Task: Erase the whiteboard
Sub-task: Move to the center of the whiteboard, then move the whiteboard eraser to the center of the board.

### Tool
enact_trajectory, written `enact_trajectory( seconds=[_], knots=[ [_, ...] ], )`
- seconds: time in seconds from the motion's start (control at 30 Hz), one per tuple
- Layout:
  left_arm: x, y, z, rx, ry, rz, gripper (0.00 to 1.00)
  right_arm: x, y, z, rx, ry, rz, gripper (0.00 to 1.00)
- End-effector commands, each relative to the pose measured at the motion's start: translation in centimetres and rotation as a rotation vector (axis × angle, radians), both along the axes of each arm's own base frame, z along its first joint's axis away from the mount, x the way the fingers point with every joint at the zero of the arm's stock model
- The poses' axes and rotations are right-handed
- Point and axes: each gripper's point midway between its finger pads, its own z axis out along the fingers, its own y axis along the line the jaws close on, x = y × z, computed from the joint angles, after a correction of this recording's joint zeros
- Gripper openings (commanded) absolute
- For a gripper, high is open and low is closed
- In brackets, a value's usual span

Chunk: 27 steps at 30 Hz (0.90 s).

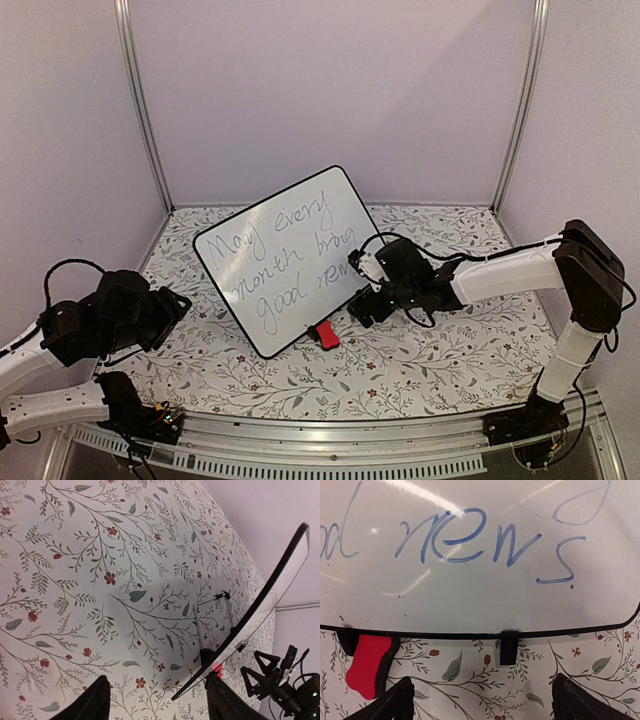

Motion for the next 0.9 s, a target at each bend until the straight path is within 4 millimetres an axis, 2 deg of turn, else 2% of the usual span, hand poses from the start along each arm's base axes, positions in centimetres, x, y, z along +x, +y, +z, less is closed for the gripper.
enact_trajectory(
  seconds=[0.0, 0.07, 0.17, 0.5, 0.87],
  knots=[
    [0.3, 0.1, 1.3, 0.021, -0.023, 0.0, 0.78, -2.4, 1.7, 2.4, 0.003, 0.025, -0.013, 0.95],
    [0.3, 0.2, 1.4, 0.025, -0.022, 0.0, 0.89, -3.1, 2.5, 2.5, -0.01, 0.035, -0.015, 0.98],
    [0.2, 0.3, 1.4, 0.025, -0.023, 0.0, 0.99, -4.1, 3.9, 2.2, -0.023, 0.057, -0.012, 0.99],
    [-0.3, 0.7, 1.0, 0.004, -0.02, 0.011, 1.0, -6.8, 6.4, 0.0, -0.023, 0.127, 0.024, 0.99],
    [-0.2, 0.7, 0.2, 0.006, -0.007, 0.018, 1.0, -7.1, 6.2, -2.8, -0.06, 0.158, 0.006, 0.99]
  ],
)
